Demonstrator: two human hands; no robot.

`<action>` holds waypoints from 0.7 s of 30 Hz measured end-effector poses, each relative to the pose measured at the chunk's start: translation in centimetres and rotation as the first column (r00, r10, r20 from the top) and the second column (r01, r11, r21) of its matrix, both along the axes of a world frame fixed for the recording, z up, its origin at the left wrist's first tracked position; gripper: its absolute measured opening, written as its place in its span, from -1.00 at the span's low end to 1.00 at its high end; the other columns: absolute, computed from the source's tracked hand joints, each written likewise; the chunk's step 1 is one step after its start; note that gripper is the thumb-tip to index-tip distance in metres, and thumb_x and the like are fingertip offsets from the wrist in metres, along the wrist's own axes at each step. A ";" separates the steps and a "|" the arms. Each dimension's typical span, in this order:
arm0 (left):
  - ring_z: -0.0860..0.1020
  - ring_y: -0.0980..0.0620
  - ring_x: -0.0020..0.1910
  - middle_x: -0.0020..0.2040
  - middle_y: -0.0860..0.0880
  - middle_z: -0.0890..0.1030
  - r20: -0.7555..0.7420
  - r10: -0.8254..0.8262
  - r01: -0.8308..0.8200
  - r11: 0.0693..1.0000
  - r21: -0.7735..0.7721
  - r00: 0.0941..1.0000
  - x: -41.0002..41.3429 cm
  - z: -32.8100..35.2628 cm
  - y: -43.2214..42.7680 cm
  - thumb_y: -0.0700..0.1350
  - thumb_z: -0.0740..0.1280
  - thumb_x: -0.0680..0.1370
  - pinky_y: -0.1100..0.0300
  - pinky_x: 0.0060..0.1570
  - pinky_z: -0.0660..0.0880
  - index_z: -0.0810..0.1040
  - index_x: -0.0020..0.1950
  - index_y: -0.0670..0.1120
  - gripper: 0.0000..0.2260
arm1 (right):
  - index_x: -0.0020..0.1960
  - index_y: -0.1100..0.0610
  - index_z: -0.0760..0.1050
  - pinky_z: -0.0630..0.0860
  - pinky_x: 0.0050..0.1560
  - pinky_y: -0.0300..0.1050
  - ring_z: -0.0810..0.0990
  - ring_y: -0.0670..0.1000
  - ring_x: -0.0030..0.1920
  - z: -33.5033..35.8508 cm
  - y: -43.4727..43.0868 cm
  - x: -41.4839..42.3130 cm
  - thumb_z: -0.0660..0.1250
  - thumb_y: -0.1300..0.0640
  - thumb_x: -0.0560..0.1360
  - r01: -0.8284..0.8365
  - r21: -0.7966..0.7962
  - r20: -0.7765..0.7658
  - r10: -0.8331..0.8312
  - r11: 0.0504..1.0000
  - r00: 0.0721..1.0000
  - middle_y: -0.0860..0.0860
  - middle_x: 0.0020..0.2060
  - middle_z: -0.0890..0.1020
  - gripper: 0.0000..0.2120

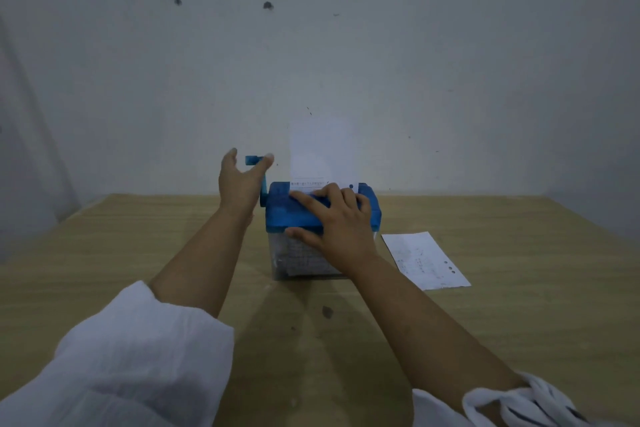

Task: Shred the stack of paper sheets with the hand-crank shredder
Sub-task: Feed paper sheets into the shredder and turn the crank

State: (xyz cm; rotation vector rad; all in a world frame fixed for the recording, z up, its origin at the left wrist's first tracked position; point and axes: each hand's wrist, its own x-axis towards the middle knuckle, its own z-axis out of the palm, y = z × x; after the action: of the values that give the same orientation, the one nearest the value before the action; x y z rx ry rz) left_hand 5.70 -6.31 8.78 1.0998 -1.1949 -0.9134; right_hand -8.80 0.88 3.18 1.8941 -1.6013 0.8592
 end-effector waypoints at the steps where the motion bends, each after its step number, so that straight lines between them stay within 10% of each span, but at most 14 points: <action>1: 0.29 -0.06 0.42 0.46 -0.10 0.30 0.236 0.046 -0.027 0.996 -0.083 0.971 0.5 0.5 -0.2 0.02 0.31 0.56 0.06 0.39 0.23 0.25 0.48 -0.11 -0.46 | 0.30 -0.16 0.42 0.19 0.11 -0.01 0.45 0.04 -0.02 0.1 0.0 0.1 0.05 -0.39 0.42 0.005 -0.007 0.010 -0.005 1.000 1.000 -0.02 0.01 0.49 -0.44; 4: 0.37 -0.10 0.35 0.29 -0.14 0.51 0.826 0.153 0.037 0.978 -0.205 0.543 1.5 1.9 -0.6 -0.01 0.06 0.66 -0.05 0.45 0.04 0.47 0.30 -0.12 -0.67 | 0.26 -0.17 0.47 0.17 0.07 -0.03 0.46 0.04 -0.05 0.2 0.0 0.4 0.05 -0.38 0.42 0.014 -0.025 0.049 -0.012 1.000 0.999 -0.02 -0.02 0.49 -0.45; 7: 0.39 -0.10 0.34 0.25 -0.17 0.52 0.938 0.209 0.087 0.967 -0.241 0.276 1.8 2.9 -0.2 -0.14 0.03 0.66 0.04 0.39 0.11 0.49 0.25 -0.16 -0.69 | 0.28 -0.18 0.46 0.11 0.11 -0.04 0.46 0.06 0.01 0.6 0.1 0.5 0.00 -0.37 0.43 0.017 0.012 0.067 -0.017 1.000 0.998 -0.01 0.02 0.48 -0.44; 15: 0.53 -0.07 -0.08 0.14 -0.18 0.53 0.992 0.118 0.052 0.991 -0.120 0.040 2.0 5.6 3.5 -0.39 0.19 0.52 0.17 -0.19 0.42 0.51 0.21 -0.24 -0.71 | 0.36 -0.24 0.34 -0.01 0.21 -0.07 0.34 0.01 0.15 1.2 0.6 0.7 -0.18 -0.41 0.36 0.010 0.141 0.106 -0.025 0.990 0.994 -0.04 0.13 0.39 -0.31; 18: 0.31 0.05 -0.40 -0.18 -0.10 0.47 0.995 0.092 -0.009 0.996 -0.092 0.041 1.7 5.7 4.2 -0.39 0.22 0.53 0.26 -0.45 0.26 0.44 -0.24 -0.19 -0.82 | 0.35 -0.25 0.34 -0.02 0.21 -0.08 0.33 0.00 0.15 1.2 0.6 0.7 -0.17 -0.42 0.34 0.000 0.146 0.114 -0.016 0.989 0.993 -0.05 0.13 0.39 -0.31; 21: 0.38 0.02 -0.28 -0.35 -0.04 0.28 0.998 0.050 -0.001 0.999 -0.050 0.041 1.6 5.3 5.2 -0.33 0.28 0.53 0.22 -0.30 0.36 0.25 -0.39 -0.12 -0.66 | 0.35 -0.26 0.35 -0.02 0.21 -0.09 0.34 0.00 0.15 1.1 0.7 0.7 -0.16 -0.42 0.35 -0.008 0.134 0.119 -0.008 0.991 0.993 -0.05 0.12 0.40 -0.32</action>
State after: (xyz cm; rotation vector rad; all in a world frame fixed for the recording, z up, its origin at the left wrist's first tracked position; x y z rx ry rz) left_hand 7.31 -1.13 14.06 1.8221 -2.3288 0.1903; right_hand -8.06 1.59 4.33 1.9665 -1.7708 0.9003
